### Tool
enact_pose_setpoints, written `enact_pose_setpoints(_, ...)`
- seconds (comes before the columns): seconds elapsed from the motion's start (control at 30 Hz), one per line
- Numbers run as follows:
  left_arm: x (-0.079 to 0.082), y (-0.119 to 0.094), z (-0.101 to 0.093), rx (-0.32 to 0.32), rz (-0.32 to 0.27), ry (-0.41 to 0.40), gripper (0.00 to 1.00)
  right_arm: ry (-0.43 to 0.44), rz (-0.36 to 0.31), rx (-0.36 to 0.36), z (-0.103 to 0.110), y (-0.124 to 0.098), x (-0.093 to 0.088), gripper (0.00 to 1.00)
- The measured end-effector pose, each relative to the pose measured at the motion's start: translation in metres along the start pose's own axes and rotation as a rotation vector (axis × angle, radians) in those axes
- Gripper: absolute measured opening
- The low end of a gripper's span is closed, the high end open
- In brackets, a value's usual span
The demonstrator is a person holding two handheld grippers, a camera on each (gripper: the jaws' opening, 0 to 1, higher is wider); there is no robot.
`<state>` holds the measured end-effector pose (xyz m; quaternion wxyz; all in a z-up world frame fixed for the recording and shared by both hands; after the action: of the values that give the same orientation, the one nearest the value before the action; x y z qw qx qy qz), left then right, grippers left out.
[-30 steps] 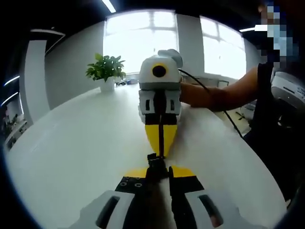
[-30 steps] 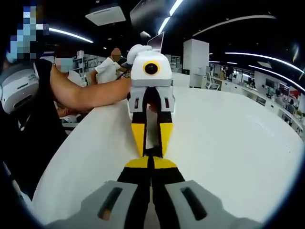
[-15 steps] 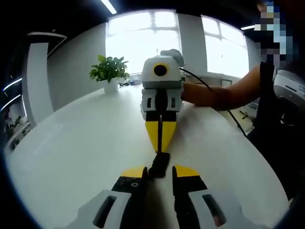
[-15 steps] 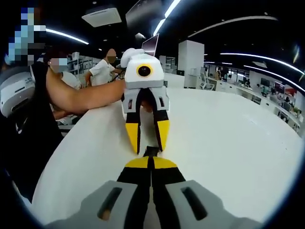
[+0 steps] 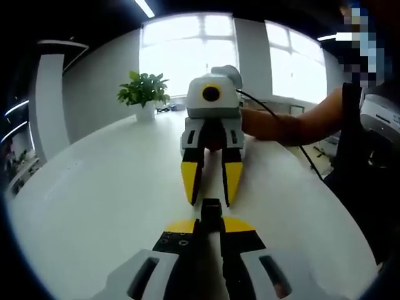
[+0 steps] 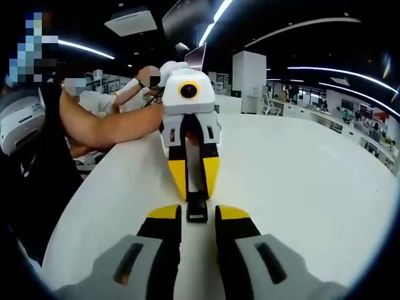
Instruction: Snap the two parts of the plastic buckle together until the buckle closes and remains connected.
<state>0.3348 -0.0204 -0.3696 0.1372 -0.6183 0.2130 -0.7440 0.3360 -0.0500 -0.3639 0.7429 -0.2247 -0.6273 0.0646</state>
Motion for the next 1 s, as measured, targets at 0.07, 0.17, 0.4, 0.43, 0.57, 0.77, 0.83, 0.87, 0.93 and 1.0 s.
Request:
enact_pose_setpoints(0.07,-0.001,0.000,0.001,-0.001,-0.001,-0.003,0.11,-0.003,0.010,0.001,0.001,0.002,-0.002,0.20)
enact_pose_setpoints(0.17,-0.001,0.000,0.003,0.003,-0.001,0.001,0.11,-0.007,0.013,-0.004,0.000,0.002,-0.003,0.19)
enact_pose_setpoints(0.4,0.001,-0.003,0.008,0.035,-0.005,0.000,0.10,-0.009,-0.021,-0.022,-0.003,-0.002,0.004,0.19)
enact_pose_setpoints(0.43,0.003,-0.005,0.008,0.035,-0.016,-0.008,0.10,-0.011,-0.027,-0.028,-0.004,-0.002,0.005,0.19)
enact_pose_setpoints(0.57,0.005,-0.007,0.010,0.052,-0.026,-0.013,0.10,-0.014,-0.050,-0.046,-0.008,-0.004,0.010,0.21)
enact_pose_setpoints(0.77,0.005,-0.009,0.013,0.068,-0.026,-0.030,0.10,-0.020,-0.078,-0.057,-0.009,-0.005,0.016,0.22)
enact_pose_setpoints(0.83,0.005,-0.009,0.016,0.082,-0.023,-0.035,0.10,-0.022,-0.082,-0.062,-0.010,-0.005,0.016,0.24)
enact_pose_setpoints(0.87,0.005,-0.009,0.016,0.083,-0.023,-0.036,0.10,-0.023,-0.084,-0.066,-0.011,-0.005,0.017,0.24)
enact_pose_setpoints(0.93,0.004,-0.009,0.018,0.095,-0.017,-0.038,0.10,-0.023,-0.092,-0.073,-0.012,-0.005,0.018,0.26)
enact_pose_setpoints(1.0,0.003,-0.010,0.020,0.102,-0.015,-0.042,0.10,-0.023,-0.103,-0.089,-0.014,-0.006,0.020,0.26)
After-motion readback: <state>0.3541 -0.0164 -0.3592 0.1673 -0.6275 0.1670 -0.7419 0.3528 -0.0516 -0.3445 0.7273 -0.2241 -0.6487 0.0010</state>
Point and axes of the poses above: the point that each gripper's makers call its tool centre point, and the gripper's own axes: y roughly forward along the fingers, z roughly to its left, x roughly out of its top, the point moved 1 cm from there along -y, roughly backward along the fingers, and after that the axes turned 10 degrees about y, right-handed, at the moved point
